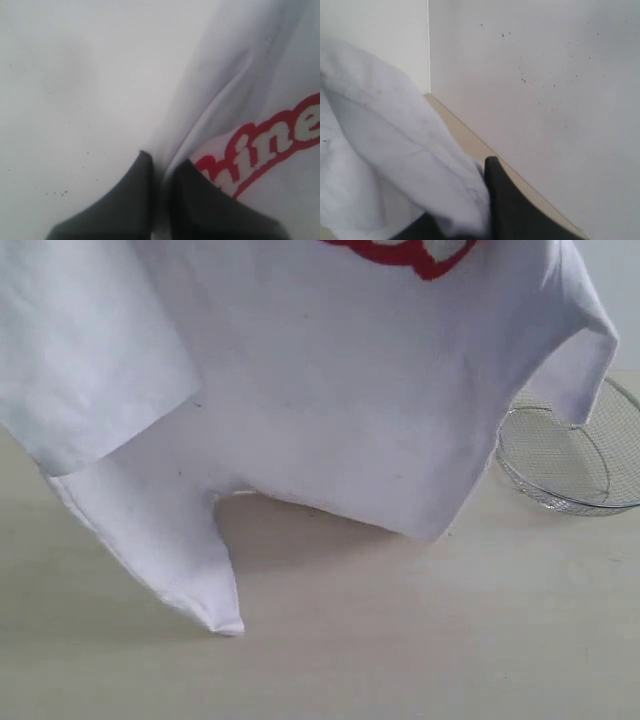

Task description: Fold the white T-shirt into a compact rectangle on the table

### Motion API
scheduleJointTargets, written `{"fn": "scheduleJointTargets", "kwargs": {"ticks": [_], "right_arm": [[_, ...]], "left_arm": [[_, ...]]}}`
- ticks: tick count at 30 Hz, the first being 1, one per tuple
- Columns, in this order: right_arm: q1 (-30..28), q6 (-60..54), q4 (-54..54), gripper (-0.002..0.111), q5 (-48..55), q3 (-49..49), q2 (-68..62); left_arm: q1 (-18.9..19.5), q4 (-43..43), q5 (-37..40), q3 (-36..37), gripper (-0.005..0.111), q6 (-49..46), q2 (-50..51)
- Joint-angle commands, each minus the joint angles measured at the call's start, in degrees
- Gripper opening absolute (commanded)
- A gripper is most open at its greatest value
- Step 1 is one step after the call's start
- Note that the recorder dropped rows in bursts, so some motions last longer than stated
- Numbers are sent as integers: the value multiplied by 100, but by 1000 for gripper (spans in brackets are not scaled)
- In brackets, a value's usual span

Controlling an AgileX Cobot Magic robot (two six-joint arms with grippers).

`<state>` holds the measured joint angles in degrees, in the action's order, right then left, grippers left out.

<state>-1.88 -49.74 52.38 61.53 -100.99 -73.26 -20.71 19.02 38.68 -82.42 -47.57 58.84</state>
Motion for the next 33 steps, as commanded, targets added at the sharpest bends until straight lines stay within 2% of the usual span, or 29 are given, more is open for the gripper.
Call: {"fn": "scheduleJointTargets", "kwargs": {"ticks": [1, 7, 25, 33], "right_arm": [[-40, 303, -172, 0, 65, -401, 61], [-40, 529, -217, 0, 342, -779, 61], [-40, 940, -494, 0, 843, -1604, 71], [-40, 1204, -628, 0, 843, -1830, 71]], "left_arm": [[17, -45, 63, -350, 5, 170, -78], [17, -33, 572, -770, 5, 170, -78], [17, 1042, 784, -1275, 5, 253, -305], [17, 1070, 991, -1611, 5, 740, -318]]}}
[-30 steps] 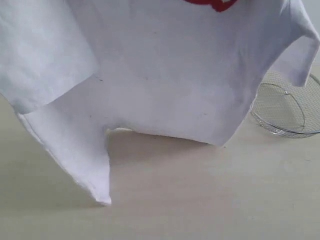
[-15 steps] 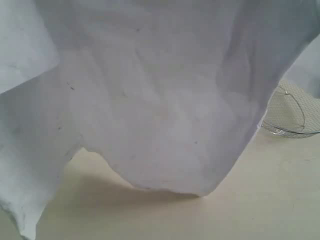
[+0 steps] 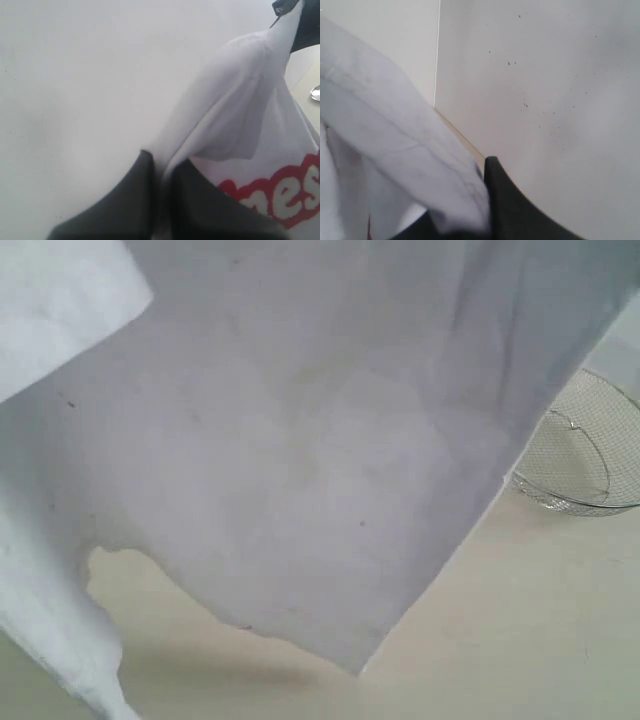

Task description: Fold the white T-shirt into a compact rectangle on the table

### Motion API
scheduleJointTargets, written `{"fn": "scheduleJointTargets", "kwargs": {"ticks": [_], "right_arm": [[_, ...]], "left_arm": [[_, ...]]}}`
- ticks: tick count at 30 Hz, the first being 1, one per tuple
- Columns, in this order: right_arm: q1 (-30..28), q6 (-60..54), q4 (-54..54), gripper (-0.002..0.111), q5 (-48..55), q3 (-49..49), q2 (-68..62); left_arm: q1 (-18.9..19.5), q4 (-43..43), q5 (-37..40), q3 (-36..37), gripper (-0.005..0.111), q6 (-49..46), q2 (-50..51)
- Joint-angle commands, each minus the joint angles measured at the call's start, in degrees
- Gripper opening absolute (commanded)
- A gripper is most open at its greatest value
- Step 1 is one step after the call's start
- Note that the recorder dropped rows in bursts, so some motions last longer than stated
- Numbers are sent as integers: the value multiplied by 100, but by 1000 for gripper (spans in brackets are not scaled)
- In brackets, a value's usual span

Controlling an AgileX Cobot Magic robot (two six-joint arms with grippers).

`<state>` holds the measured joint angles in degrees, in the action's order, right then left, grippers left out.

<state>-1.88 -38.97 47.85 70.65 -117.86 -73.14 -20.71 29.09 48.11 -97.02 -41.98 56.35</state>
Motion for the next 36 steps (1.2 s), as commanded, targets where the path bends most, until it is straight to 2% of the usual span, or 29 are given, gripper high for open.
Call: {"fn": "scheduleJointTargets", "kwargs": {"ticks": [1, 14, 19, 22, 27, 33, 36], "right_arm": [[-40, 126, -203, 0, -68, -171, 59], [-40, 208, -607, 0, -68, -172, 109], [-40, 364, -808, 0, -68, -172, 333], [-25, 542, -942, 0, -68, -172, 384], [-25, 639, -938, 0, -68, -149, -23], [-25, 421, -925, 0, -68, -149, -862], [-25, 355, -925, 0, -68, -149, -1149]], "left_arm": [[17, 65, 94, -163, 5, 212, -68], [17, 65, 865, -305, 5, 365, -68], [17, 647, 954, -473, 5, 579, -68], [17, 636, 1199, -485, 5, 725, -68], [17, -13, 1140, -485, 5, 815, 40], [17, -1021, 1241, -485, 5, 815, 726], [17, -1096, 1372, -485, 5, 640, 1093]]}}
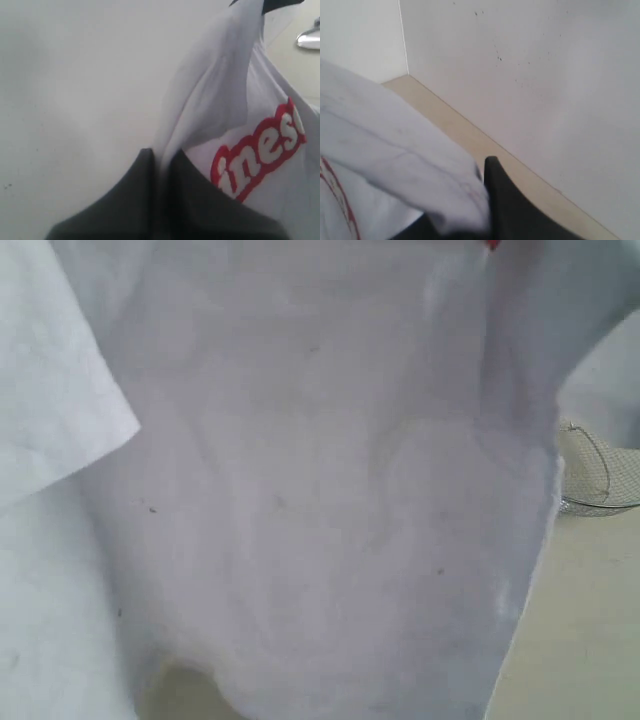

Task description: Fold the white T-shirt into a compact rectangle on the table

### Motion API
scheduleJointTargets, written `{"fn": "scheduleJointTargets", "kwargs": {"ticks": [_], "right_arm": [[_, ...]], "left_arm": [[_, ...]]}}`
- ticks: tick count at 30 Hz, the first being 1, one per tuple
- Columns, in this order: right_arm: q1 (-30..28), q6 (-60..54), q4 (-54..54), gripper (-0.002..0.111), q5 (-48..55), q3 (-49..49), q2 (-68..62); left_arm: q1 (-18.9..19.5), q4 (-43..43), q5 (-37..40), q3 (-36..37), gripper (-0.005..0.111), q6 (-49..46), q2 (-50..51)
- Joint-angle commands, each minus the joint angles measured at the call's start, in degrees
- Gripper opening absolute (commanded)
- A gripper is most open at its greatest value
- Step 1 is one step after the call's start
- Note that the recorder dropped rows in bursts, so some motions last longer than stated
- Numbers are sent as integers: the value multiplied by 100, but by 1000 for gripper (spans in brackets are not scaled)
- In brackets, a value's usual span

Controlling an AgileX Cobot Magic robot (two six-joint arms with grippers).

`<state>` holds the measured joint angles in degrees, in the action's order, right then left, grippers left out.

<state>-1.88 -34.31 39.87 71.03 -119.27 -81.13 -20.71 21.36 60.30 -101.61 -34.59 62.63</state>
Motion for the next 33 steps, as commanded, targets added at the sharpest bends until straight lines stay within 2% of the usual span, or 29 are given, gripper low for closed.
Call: {"fn": "scheduleJointTargets", "kwargs": {"ticks": [1, 10, 24, 33], "right_arm": [[-25, -111, -128, 0, -107, -7, -403], [-25, -258, -150, 0, -107, -7, -529], [122, -519, -171, 0, -107, 151, -810], [247, -614, -479, 0, -107, 384, -935]], "left_arm": [[17, -324, 216, -26, 5, -203, 557], [17, -975, 232, -26, 5, -489, 1139], [17, -1386, 209, -26, 5, -635, 1593], [17, -1846, -194, -26, 5, -635, 1757]]}}
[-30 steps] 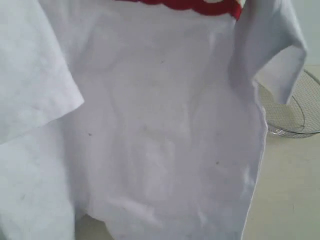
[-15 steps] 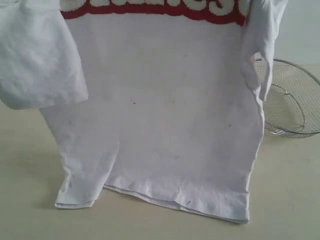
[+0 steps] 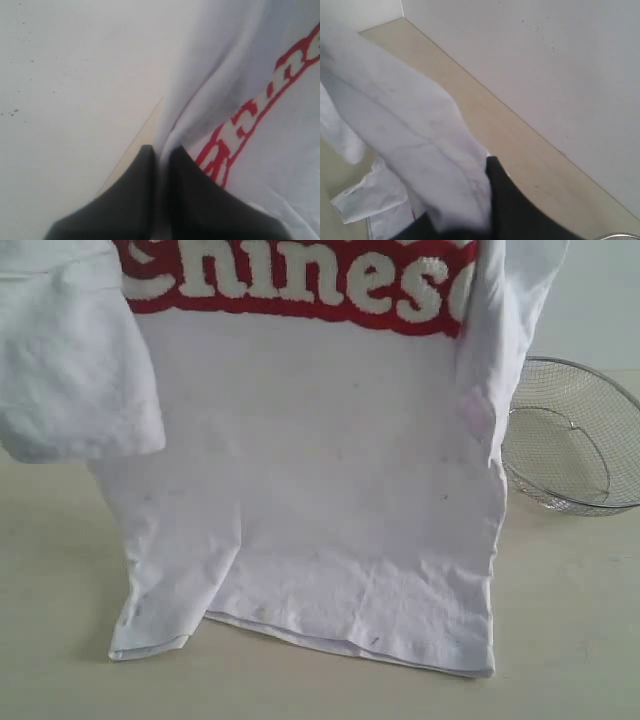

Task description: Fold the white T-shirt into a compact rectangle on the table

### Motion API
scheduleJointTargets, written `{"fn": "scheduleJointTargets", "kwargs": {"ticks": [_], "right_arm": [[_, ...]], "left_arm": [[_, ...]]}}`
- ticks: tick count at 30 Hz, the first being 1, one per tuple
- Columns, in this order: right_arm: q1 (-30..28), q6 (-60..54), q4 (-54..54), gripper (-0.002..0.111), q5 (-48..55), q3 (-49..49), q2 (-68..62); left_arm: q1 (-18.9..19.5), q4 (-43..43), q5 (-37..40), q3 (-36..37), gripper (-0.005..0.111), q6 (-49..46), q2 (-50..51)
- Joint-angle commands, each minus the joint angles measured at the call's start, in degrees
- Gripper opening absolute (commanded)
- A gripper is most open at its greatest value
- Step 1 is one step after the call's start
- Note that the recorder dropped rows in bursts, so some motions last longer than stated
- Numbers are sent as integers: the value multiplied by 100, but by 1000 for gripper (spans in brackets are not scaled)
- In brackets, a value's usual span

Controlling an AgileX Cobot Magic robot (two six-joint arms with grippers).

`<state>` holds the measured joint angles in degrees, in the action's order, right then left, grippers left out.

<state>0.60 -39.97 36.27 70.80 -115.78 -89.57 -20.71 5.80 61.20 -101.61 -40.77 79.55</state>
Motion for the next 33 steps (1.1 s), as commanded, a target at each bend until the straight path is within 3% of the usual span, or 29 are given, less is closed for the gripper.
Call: {"fn": "scheduleJointTargets", "kwargs": {"ticks": [1, 8, 12, 15, 17, 19, 23, 27, 30, 33], "right_arm": [[-1, -49, -95, 0, -84, 34, -131], [-1, -49, -94, 0, -105, 44, -402], [-1, -61, 25, 1, -811, 44, -661], [-1, -364, 61, 22, -1137, 44, -902], [-1, -221, 61, 57, -1408, 44, -1040], [11, 146, -168, 76, -1752, 44, -1156], [11, 846, -749, 60, -1911, 44, -1294], [-2, 888, -858, 58, -1590, 44, -1283], [-2, 991, -739, 54, -1330, 44, -1282], [-2, 980, -411, 39, -870, 44, -1282]], "left_arm": [[17, -288, -284, -26, 5, -17, 114], [38, -377, -391, -26, 5, -17, 624], [277, -392, -971, -26, 5, -1, 990], [611, -413, -1391, -26, 9, 195, 1258], [811, -420, -1538, -26, 26, 40, 1411], [965, -429, -1808, -26, 51, 135, 1497], [1047, -917, -2193, -26, 111, 735, 1633], [1047, -1260, -1883, -26, 102, 802, 1636], [1034, -1172, -1430, -26, 74, 917, 1564], [1024, -682, -955, -26, 38, 1084, 1507]]}}
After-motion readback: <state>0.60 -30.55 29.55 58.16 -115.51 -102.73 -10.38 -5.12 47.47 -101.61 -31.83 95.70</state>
